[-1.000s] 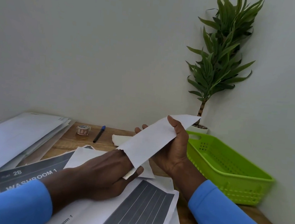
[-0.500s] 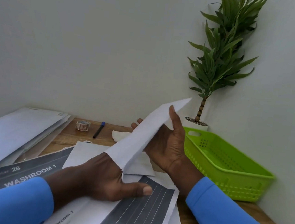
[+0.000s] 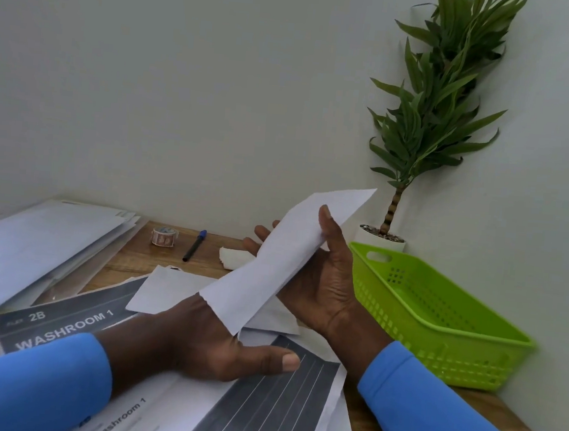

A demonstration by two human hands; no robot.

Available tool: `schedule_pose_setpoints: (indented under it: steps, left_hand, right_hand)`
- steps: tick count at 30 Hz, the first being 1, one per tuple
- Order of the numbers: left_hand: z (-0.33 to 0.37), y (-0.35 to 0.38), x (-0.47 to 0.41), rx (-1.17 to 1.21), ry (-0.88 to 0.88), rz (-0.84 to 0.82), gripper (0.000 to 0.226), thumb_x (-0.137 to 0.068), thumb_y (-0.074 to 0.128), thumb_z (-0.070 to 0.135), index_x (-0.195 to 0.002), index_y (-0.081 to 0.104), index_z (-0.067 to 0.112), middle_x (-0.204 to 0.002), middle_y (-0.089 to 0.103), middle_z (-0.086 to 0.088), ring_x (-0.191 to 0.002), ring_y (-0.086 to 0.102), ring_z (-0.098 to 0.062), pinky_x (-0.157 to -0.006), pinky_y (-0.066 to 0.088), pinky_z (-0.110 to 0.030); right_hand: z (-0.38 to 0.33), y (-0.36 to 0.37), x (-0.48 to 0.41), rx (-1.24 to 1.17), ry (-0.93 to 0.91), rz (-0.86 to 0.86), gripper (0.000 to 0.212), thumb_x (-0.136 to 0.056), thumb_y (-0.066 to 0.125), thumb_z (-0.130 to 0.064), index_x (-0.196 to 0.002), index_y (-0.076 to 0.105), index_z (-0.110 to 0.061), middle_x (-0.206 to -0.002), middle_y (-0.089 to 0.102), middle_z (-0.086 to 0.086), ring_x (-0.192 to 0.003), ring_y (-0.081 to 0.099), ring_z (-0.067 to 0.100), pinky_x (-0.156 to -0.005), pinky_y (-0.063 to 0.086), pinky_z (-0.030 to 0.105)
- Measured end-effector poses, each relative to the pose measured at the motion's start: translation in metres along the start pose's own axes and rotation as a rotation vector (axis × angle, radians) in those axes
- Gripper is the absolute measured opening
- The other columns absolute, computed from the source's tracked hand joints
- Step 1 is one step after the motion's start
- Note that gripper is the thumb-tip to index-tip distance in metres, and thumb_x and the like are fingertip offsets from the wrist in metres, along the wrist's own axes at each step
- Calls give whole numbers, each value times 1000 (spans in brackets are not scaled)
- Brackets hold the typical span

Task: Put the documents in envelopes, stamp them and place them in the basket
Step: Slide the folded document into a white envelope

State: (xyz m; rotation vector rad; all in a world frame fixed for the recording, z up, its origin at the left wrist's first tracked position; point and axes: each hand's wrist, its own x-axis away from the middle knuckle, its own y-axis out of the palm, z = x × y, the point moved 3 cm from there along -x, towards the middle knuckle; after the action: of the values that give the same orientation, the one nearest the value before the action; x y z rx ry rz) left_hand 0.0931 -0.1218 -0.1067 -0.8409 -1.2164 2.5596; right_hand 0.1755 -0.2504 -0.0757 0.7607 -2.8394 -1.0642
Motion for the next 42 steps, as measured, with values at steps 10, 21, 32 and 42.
schedule_pose_setpoints:
  steps: [10,21,32,42]
  left_hand:
    - [4,0,3,-36,44,37,71,-65,61,79,-117,15,67,-112,30,45,-109,23,40,-83,28,11]
    - [11,-15,-8,-46,360,221,57,-94,60,55,-143,50,27,-141,52,23,-124,51,4,-96,46,-18]
    - [-60,-22,-24,-427,-252,-11,80,-84,52,80,-148,47,32,-150,49,9,-137,45,-13,-109,39,-34]
    - [-78,-25,-32,-214,-272,161,39,-80,76,58,-107,61,33,-105,60,9,-101,56,-13,-76,40,-25]
  right_hand:
    - [-3,-2,-2,-16,-55,-111,95,-46,97,-42,-126,61,-6,-129,62,26,-124,59,45,-112,39,63]
    - [-22,-9,-14,-19,-226,-2,71,-55,93,-39,-112,61,-11,-105,61,17,-107,57,37,-112,38,59]
    - [-62,-40,-7,-104,-439,200,30,-86,64,-45,-95,61,-17,-77,64,8,-74,68,27,-96,53,54]
    - [-54,-53,-17,-12,-365,208,60,-77,67,-58,-117,62,-14,-103,63,18,-108,68,44,-103,47,61]
